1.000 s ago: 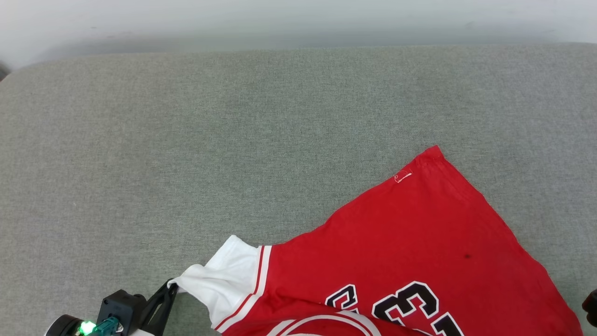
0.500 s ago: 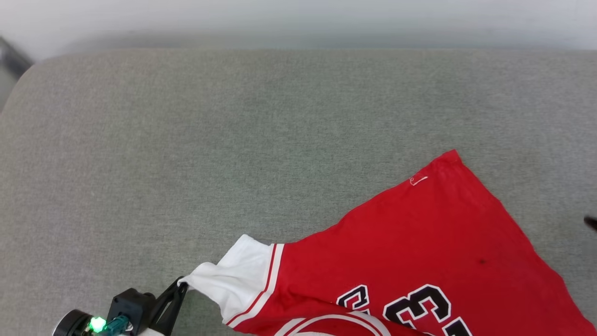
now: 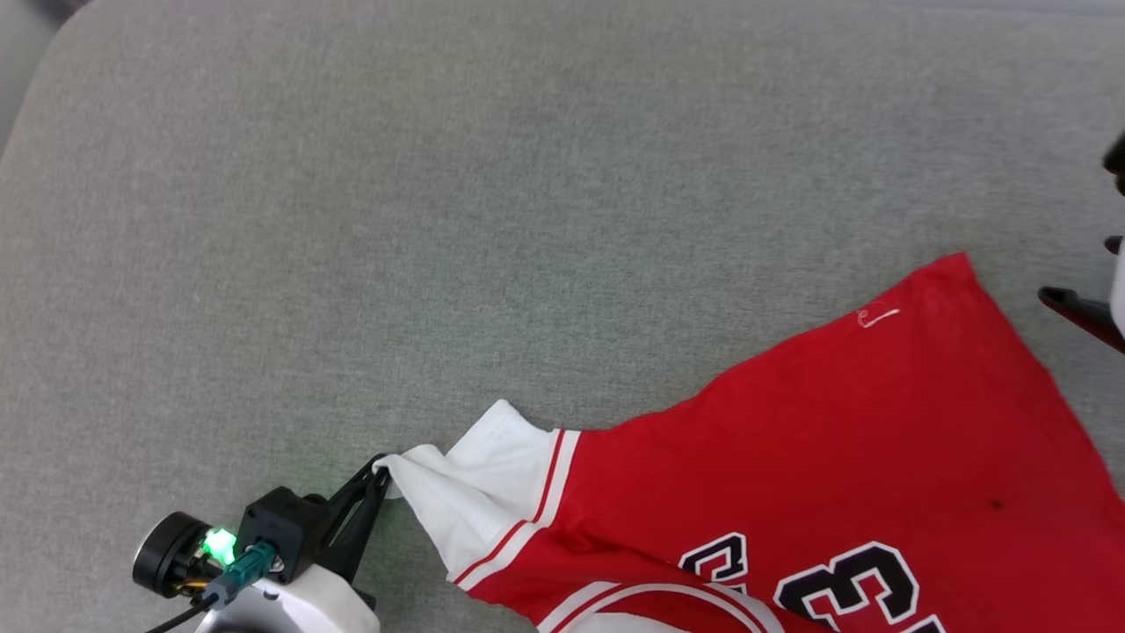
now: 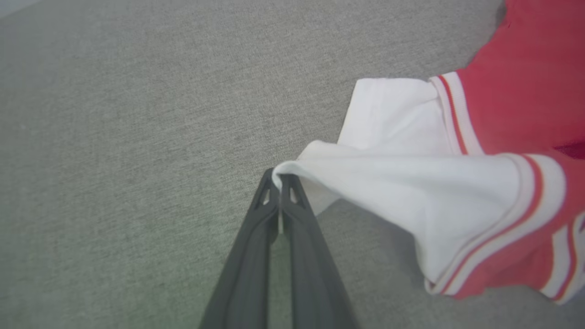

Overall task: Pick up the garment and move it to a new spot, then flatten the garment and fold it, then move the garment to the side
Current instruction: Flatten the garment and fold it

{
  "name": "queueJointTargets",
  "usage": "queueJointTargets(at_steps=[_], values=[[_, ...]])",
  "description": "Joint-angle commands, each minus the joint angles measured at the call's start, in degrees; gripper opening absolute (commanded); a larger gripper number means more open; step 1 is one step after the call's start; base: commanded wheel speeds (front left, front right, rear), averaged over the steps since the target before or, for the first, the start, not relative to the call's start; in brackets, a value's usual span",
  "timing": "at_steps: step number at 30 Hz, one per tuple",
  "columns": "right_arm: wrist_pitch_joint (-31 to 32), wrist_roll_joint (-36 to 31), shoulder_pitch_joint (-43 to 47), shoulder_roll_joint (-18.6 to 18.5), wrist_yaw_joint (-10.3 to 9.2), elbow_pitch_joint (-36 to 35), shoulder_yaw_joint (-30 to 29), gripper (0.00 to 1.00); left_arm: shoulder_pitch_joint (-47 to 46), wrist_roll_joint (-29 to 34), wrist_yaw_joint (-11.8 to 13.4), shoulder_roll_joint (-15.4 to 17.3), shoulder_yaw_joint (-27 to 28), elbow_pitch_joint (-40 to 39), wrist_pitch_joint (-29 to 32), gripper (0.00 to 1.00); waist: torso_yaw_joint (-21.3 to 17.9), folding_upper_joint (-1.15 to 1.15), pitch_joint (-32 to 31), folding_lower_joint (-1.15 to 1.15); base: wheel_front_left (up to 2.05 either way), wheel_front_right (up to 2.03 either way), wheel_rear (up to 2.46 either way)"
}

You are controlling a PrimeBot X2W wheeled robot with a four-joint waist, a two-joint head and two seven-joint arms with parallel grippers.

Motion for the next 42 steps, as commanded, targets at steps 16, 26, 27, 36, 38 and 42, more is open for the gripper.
queueJointTargets(at_steps=[16, 26, 27, 36, 38, 42], values=[[-1.11, -1.37, -9.07, 7.94, -0.03, 15.06, 17.83, 1.00, -4.98, 2.19, -1.11, -2.98, -0.41, 1.23, 0.14, 0.00, 4.46, 0.00, 7.20, 0.00, 0.00, 0.00, 0.00], [-13.71, 0.83, -13.40, 7.84, -0.03, 16.24, 23.33, 0.00, -3.18, 0.96, -1.59, -2.94, -0.63, 3.01, -0.25, 0.00, 1.95, 0.00, 0.89, 0.00, 0.00, 0.00, 0.00], [-15.32, 0.77, -13.98, 7.68, -0.03, 16.00, 23.98, 0.00, -2.75, 0.64, -1.60, -2.90, -0.40, 3.09, -0.38, 0.00, 1.43, 0.00, -0.08, 0.00, 0.00, 0.00, 0.00], [-29.20, 2.18, -15.36, 6.04, -0.03, 14.45, 27.58, 0.00, -2.11, 1.13, -0.90, -0.51, 0.97, 3.52, -1.48, 0.00, -3.14, 0.00, -9.34, 0.00, 0.00, 0.00, 0.00], [-31.65, 2.61, -15.35, 5.27, -0.04, 14.01, 27.21, 0.00, -3.57, 2.06, -0.89, -0.08, 1.22, 3.02, -1.24, 0.00, -3.91, 0.00, -10.81, 0.00, 0.00, 0.00, 0.00], [-35.83, 2.99, -15.85, 4.60, -0.04, 13.80, 25.11, 0.00, -7.82, 3.47, -0.97, 0.64, 2.55, 1.90, -0.37, 0.00, -5.33, 0.00, -12.81, 0.00, 0.00, 0.00, 0.00]])
